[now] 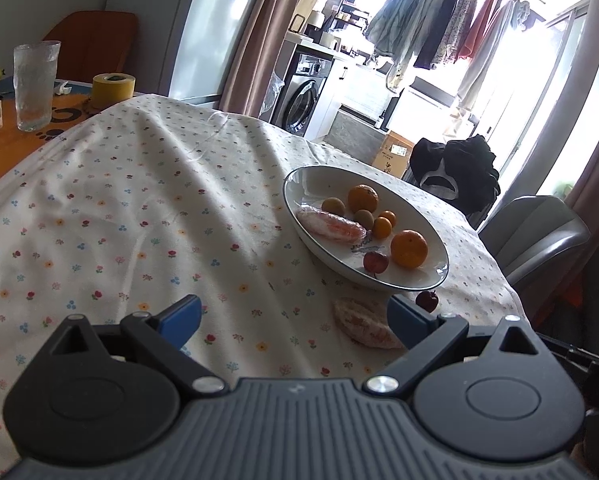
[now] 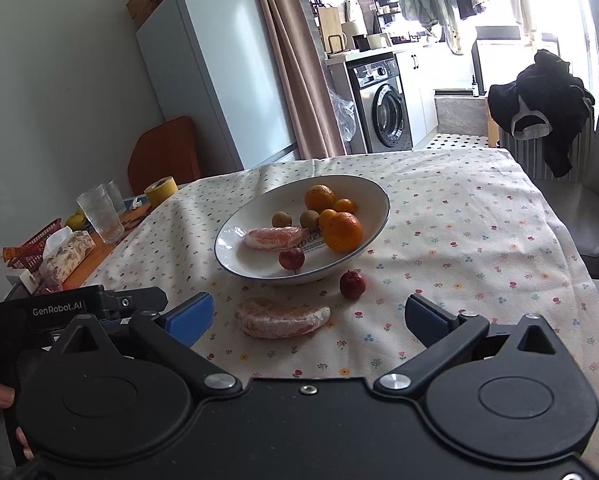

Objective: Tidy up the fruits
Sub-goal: 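Withdraw both grippers from the bowl toward the last fruit, then grasp the large peeled pomelo segment with the left gripper while the right grasps another red apple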

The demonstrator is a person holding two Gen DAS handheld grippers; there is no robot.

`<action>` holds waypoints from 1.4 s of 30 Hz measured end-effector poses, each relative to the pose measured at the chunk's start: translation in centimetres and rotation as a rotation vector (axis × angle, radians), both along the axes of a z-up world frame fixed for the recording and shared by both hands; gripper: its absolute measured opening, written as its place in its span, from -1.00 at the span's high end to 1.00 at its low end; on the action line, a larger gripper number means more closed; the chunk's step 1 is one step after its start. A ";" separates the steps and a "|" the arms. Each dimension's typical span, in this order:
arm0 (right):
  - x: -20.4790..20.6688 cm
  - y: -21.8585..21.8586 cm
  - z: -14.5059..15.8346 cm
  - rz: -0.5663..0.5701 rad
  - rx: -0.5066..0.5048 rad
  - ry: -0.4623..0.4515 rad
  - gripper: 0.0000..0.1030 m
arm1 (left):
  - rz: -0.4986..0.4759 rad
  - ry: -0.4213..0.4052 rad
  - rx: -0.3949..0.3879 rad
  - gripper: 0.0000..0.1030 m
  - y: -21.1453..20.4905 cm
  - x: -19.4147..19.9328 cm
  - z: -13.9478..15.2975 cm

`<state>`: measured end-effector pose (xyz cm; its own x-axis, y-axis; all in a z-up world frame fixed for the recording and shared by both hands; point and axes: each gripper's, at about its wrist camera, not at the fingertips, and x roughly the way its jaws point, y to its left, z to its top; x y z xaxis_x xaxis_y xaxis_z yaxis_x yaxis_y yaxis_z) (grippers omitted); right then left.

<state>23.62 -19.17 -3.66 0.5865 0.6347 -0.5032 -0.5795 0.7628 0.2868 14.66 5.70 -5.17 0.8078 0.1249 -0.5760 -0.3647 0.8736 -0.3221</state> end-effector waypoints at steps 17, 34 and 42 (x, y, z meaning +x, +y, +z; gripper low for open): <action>-0.5 -0.5 -0.9 0.011 -0.015 -0.009 -0.88 | -0.100 -0.022 0.000 -0.88 -1.1 0.5 -0.4; 1.3 -2.7 -2.7 -0.036 -0.012 0.020 -0.64 | -0.190 0.061 0.089 -0.87 -6.4 5.3 -2.3; 2.2 -4.4 -3.6 -0.049 -0.006 0.036 -0.64 | -0.198 0.121 0.143 -0.87 -8.4 7.9 -3.3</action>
<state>25.80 -23.57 -7.29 0.5986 0.6028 -0.5276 -0.5309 0.7917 0.3022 22.59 -2.75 -8.46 0.7513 0.0587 -0.6573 -0.2107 0.9653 -0.1546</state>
